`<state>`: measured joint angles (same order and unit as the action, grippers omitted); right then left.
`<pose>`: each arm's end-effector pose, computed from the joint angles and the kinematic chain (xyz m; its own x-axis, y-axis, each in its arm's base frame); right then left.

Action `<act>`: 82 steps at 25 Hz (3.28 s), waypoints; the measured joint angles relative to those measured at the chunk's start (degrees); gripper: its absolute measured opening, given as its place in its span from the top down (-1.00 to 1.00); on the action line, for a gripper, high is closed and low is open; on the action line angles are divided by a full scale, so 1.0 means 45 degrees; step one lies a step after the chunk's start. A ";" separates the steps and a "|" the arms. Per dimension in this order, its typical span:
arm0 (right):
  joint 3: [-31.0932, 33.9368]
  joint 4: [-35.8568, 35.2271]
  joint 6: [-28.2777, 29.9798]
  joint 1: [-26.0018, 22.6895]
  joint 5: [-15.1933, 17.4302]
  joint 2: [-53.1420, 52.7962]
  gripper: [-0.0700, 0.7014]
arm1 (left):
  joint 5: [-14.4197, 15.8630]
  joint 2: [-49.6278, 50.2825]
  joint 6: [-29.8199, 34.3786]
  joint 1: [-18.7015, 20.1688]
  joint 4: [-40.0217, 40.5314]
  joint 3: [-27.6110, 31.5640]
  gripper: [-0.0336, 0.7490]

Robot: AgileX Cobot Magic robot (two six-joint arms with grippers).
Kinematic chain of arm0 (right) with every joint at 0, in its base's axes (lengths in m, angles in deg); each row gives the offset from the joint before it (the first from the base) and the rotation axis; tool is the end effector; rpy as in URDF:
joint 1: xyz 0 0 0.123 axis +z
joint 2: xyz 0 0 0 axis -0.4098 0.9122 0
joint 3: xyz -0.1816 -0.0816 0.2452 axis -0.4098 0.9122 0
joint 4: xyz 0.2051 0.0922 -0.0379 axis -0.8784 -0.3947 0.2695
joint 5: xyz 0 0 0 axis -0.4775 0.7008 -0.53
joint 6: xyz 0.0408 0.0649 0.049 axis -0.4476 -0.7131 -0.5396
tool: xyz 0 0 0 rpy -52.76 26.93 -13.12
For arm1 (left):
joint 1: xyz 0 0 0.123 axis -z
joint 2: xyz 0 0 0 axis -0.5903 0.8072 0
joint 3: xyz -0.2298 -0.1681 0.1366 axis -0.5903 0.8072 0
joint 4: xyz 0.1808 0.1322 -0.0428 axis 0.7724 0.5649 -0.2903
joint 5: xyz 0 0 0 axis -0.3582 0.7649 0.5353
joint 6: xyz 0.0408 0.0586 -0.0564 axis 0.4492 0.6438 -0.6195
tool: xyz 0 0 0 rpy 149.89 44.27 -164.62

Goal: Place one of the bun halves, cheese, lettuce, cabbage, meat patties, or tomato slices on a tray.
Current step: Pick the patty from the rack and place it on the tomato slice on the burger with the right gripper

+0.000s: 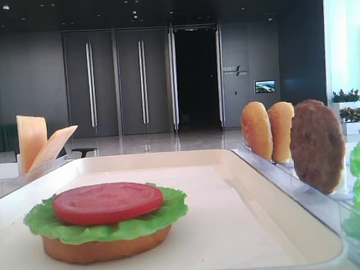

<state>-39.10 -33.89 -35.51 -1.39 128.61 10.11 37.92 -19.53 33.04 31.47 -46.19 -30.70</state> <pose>0.1023 0.0439 0.3986 -0.8562 -0.0387 -0.5152 -0.1446 0.9753 0.1671 -0.0598 -0.0224 0.2551 -0.4866 0.1658 -0.8578 0.1884 0.9786 0.0823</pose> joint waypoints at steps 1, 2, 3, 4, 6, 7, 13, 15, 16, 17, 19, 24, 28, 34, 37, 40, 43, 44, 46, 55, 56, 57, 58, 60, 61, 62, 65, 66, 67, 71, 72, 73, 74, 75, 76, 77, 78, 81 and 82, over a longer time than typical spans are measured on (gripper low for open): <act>0.0246 -0.0128 0.0000 0.0000 0.0000 0.0011 0.40 | 0.0000 0.0000 0.0000 0.0000 0.0000 0.0000 -0.45; 0.0443 -0.0187 0.0000 0.0000 0.0000 0.0011 0.40 | 0.0000 0.0000 0.0000 0.0000 0.0000 0.0000 -0.45; 0.0653 -0.0255 0.0000 0.0000 0.0000 0.0011 0.40 | 0.0000 0.0000 0.0000 0.0000 0.0000 0.0000 -0.45; 0.0812 -0.0273 0.0000 0.0000 0.0016 0.0011 0.40 | 0.0000 0.0000 0.0000 0.0000 0.0000 0.0000 -0.45; 0.0995 -0.0273 0.0000 0.0000 0.0028 0.0011 0.40 | 0.0000 0.0000 0.0000 0.0000 0.0000 0.0000 -0.45; 0.1067 -0.0285 0.0000 0.0000 0.0028 0.0011 0.40 | 0.0000 0.0000 0.0000 0.0000 0.0000 0.0000 -0.45; 0.1221 -0.0505 0.0000 0.0000 0.0031 0.0094 0.40 | 0.0000 0.0000 0.0000 0.0000 0.0000 0.0000 -0.45; 0.1321 -0.0602 0.0000 0.0000 0.0043 0.0121 0.40 | 0.0000 0.0000 0.0000 0.0000 0.0000 0.0000 -0.45; 0.1321 -0.0621 0.0000 0.0000 0.0043 0.0137 0.40 | 0.0000 0.0000 0.0000 0.0000 0.0000 0.0000 -0.45; 0.1321 -0.0621 0.0000 0.0000 0.0030 0.0147 0.40 | 0.0000 0.0000 0.0000 0.0000 0.0000 0.0000 -0.45; 0.1321 -0.0748 0.0000 0.0000 0.0030 0.0173 0.40 | 0.0000 0.0000 0.0000 0.0000 0.0000 0.0000 -0.45; 0.1321 -0.1972 0.0565 0.0000 -0.0147 0.0825 0.40 | 0.0000 0.0000 0.0000 0.0000 0.0000 0.0000 -0.45; 0.1321 -0.3080 0.1145 0.0000 -0.0931 0.1551 0.40 | 0.0000 0.0000 0.0000 0.0000 0.0000 0.0000 -0.45; 0.1321 -0.5487 0.2705 0.0000 -0.2033 0.3186 0.40 | 0.0000 0.0000 0.0000 0.0000 0.0000 0.0000 -0.45; 0.1321 -0.7288 0.3863 0.0000 -0.2577 0.4000 0.40 | 0.0000 0.0000 0.0000 0.0000 0.0000 0.0000 -0.45; 0.1321 -0.8665 0.4912 0.0000 -0.2927 0.4691 0.40 | 0.0000 0.0000 0.0000 0.0000 0.0000 0.0000 -0.45; 0.1321 -1.0042 0.5878 0.0000 -0.3226 0.5251 0.40 | 0.0000 0.0000 0.0000 0.0000 0.0000 0.0000 -0.45; 0.1321 -1.0597 0.6182 0.0000 -0.3291 0.5445 0.40 | 0.0000 0.0000 0.0000 0.0000 0.0000 0.0000 -0.45; 0.1321 -1.1683 0.6948 0.0000 -0.3393 0.5826 0.40 | 0.0000 0.0000 0.0000 0.0000 0.0000 0.0000 -0.45; 0.1321 -1.4501 0.8769 0.0409 -0.4048 0.7212 0.40 | 0.0000 0.0000 0.0000 0.0000 0.0000 0.0000 -0.45; 0.1321 -1.4539 0.8810 0.0544 -0.4139 0.7264 0.40 | 0.0000 0.0000 0.0000 0.0000 0.0000 0.0000 -0.45; 0.1321 -1.4552 0.8898 0.0670 -0.4254 0.7323 0.40 | 0.0000 0.0000 0.0000 0.0000 0.0000 0.0000 -0.45; 0.1321 -1.4562 0.8995 0.0745 -0.4366 0.7374 0.40 | 0.0000 0.0000 0.0000 0.0000 0.0000 0.0000 -0.45; 0.1321 -1.4634 0.9061 0.0804 -0.4467 0.7466 0.40 | 0.0000 0.0000 0.0000 0.0000 0.0000 0.0000 -0.45; 0.1321 -1.4680 0.9100 0.0804 -0.4538 0.7483 0.40 | 0.0000 0.0000 0.0000 0.0000 0.0000 0.0000 -0.45; 0.1321 -1.4705 0.9148 0.0804 -0.4638 0.7509 0.40 | 0.0000 0.0000 0.0000 0.0000 0.0000 0.0000 -0.45; 0.1321 -1.4720 0.9308 0.0804 -0.4980 0.7522 0.40 | 0.0000 0.0000 0.0000 0.0000 0.0000 0.0000 -0.45; 0.1321 -1.4709 0.9335 0.0804 -0.5049 0.7522 0.40 | 0.0000 0.0000 0.0000 0.0000 0.0000 0.0000 -0.45; 0.1321 -1.4709 0.9348 0.0804 -0.5091 0.7522 0.40 | 0.0000 0.0000 0.0000 0.0000 0.0000 0.0000 -0.45; 0.1321 -1.4709 0.9391 0.0897 -0.5103 0.7522 0.40 | 0.0000 0.0000 0.0000 0.0000 0.0000 0.0000 -0.45; 0.1321 -1.4709 0.9417 0.0970 -0.5103 0.7522 0.40 | 0.0000 0.0000 0.0000 0.0000 0.0000 0.0000 -0.45; 0.1321 -1.4709 0.9419 0.1053 -0.5103 0.7522 0.40 | 0.0000 0.0000 0.0000 0.0000 0.0000 0.0000 -0.45; 0.1321 -1.4709 0.9430 0.1162 -0.5103 0.7532 0.40 | 0.0000 0.0000 0.0000 0.0000 0.0000 0.0000 -0.45; 0.1321 -1.4721 0.9443 0.1262 -0.5103 0.7547 0.40 | 0.0000 0.0000 0.0000 0.0000 0.0000 0.0000 -0.45; 0.1321 -1.4736 0.9455 0.1330 -0.5089 0.7582 0.40 | 0.0000 0.0000 0.0000 0.0000 0.0000 0.0000 -0.45; 0.1321 -1.4765 0.9508 0.1410 -0.5073 0.7634 0.40 | 0.0000 0.0000 0.0000 0.0000 0.0000 0.0000 -0.45; 0.1321 -1.4811 0.9600 0.1452 -0.5060 0.7732 0.40 | 0.0000 0.0000 0.0000 0.0000 0.0000 0.0000 -0.45; 0.1321 -1.5156 0.9995 0.1566 -0.5024 0.8172 0.40 | 0.0000 0.0000 0.0000 0.0000 0.0000 0.0000 -0.45; 0.1321 -1.5307 1.0140 0.1571 -0.5009 0.8316 0.40 | 0.0000 0.0000 0.0000 0.0000 0.0000 0.0000 -0.45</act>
<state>-33.15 -102.78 10.12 5.67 106.07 47.53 37.92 -19.53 33.04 31.47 -46.19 -30.70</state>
